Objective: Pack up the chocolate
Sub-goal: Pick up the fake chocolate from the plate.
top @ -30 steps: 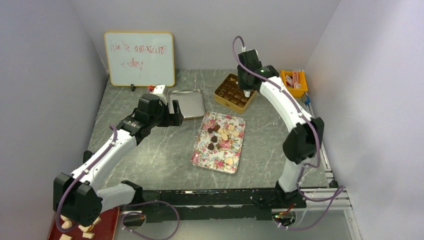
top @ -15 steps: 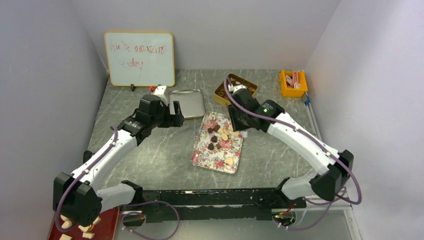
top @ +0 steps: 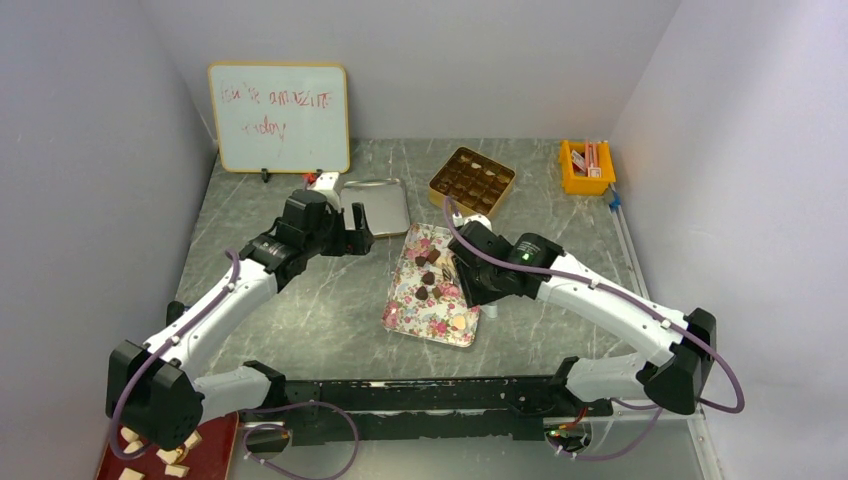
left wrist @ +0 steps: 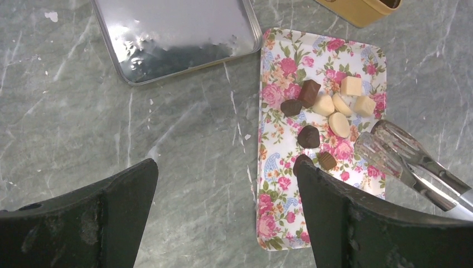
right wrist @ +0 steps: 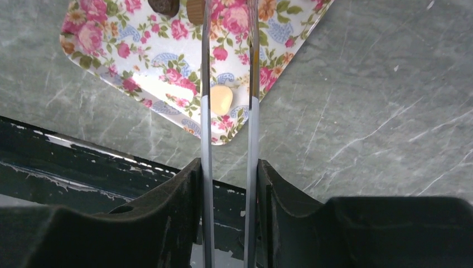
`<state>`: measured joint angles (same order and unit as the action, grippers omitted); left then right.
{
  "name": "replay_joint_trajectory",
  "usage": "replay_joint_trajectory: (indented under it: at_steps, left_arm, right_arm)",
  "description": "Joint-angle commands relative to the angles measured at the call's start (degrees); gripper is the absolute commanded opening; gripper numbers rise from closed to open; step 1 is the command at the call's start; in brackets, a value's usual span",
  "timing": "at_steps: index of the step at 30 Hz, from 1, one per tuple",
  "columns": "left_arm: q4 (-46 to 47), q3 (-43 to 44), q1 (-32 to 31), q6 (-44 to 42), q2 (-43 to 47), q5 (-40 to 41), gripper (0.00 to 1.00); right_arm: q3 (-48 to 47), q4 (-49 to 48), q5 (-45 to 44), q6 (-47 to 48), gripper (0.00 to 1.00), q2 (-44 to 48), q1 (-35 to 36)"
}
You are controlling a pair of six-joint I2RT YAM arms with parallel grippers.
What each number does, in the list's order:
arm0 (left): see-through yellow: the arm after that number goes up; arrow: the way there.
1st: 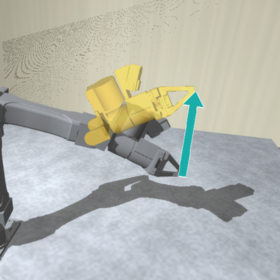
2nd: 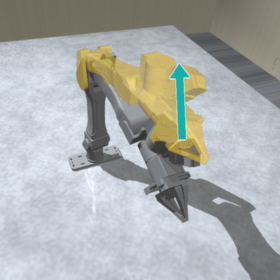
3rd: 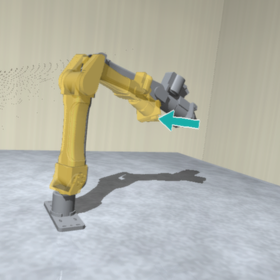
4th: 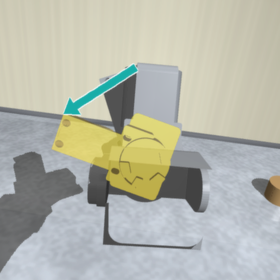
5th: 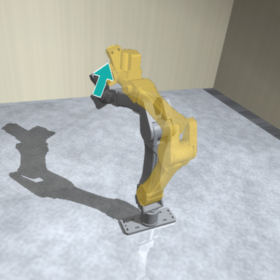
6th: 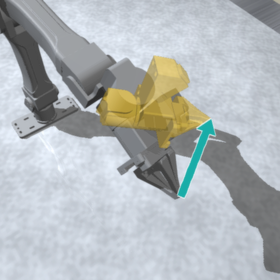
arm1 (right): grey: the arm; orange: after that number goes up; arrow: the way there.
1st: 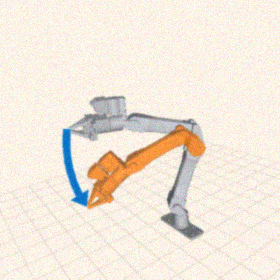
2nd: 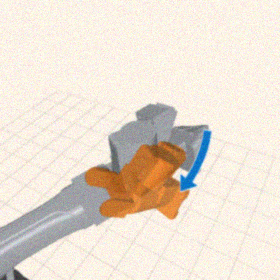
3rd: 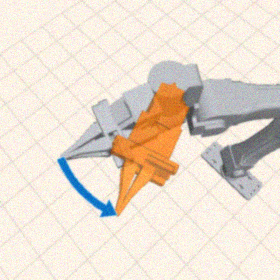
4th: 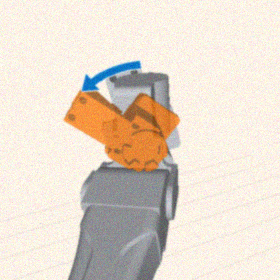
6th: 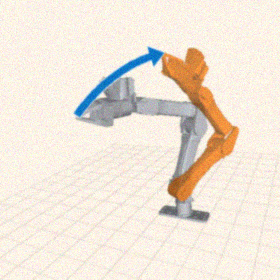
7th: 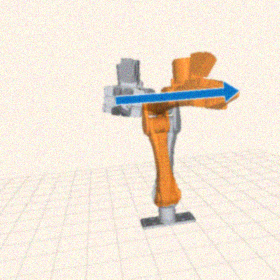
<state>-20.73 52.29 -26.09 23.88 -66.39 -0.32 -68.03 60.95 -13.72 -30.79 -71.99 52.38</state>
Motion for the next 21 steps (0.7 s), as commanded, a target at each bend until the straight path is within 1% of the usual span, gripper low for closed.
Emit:
replay_joint_trajectory:
  at_steps: [1, 16, 18, 21]
  left_arm:
    - [1.7, 0.3, -0.4, 1.0, -0.2, 0.2, 1.00]
    - [1.4, 0.4, -0.5, 0.9, -0.3, 0.2, 1.00]
    - [1.3, 0.4, -0.5, 0.8, -0.3, 1.8, 1.00]
    - [1.2, 0.4, -0.5, 0.7, -0.3, 1.9, 1.00]
  right_arm:
    - [0.6, -0.4, 0.2, -2.0, 0.41, 1.3, 0.5]
    - [2.7, -2.4, 0.4, -1.6, 0.42, -0.5, 0.6]
    - [3.4, -3.2, 0.3, -1.5, 0.42, -0.8, 0.6]
    - [4.2, -4.6, 0.4, -1.5, 0.42, -1.5, 0.6]
